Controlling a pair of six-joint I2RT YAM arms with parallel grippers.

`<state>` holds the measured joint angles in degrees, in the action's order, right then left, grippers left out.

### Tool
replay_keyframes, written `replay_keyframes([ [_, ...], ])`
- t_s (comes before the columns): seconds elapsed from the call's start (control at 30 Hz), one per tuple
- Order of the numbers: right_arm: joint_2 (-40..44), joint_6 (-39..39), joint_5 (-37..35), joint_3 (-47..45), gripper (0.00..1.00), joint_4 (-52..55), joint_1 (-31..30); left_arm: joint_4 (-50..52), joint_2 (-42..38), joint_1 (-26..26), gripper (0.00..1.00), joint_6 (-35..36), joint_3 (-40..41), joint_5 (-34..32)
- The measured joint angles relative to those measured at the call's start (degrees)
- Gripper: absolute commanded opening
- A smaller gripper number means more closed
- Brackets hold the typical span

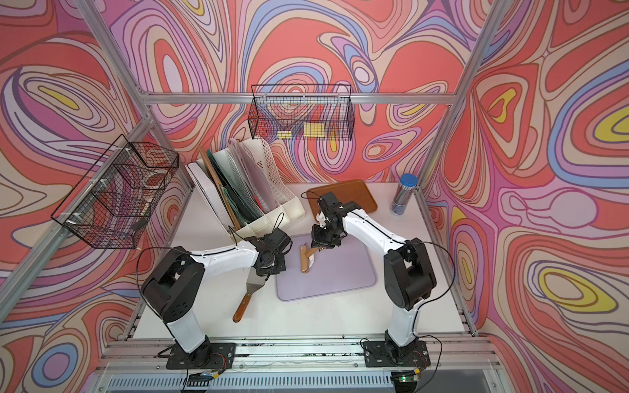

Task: Roll out the dumpling wrappers from the dough
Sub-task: Flatten out the dough on the work surface.

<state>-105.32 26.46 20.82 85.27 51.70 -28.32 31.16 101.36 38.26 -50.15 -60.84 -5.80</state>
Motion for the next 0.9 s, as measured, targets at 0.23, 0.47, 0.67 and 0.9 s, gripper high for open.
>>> replay_keyframes([
  [0.23,-1.7,0.6,3.2,-0.5,0.00,-4.4,-1.8,0.0,0.0,0.0,0.00,-0.1,0.0,0.0],
  [0.47,-1.3,-0.4,4.6,-0.5,0.00,-4.0,-1.8,0.0,-0.1,0.0,0.00,-0.3,0.2,-0.4],
  [0.67,1.7,-1.8,6.6,0.2,0.00,-1.2,-1.8,0.7,-0.3,0.0,0.00,-0.5,0.3,-0.7],
  [0.9,7.1,-2.4,7.3,1.5,0.00,0.8,-0.7,0.8,-0.3,0.0,0.00,-0.4,0.3,-0.8],
])
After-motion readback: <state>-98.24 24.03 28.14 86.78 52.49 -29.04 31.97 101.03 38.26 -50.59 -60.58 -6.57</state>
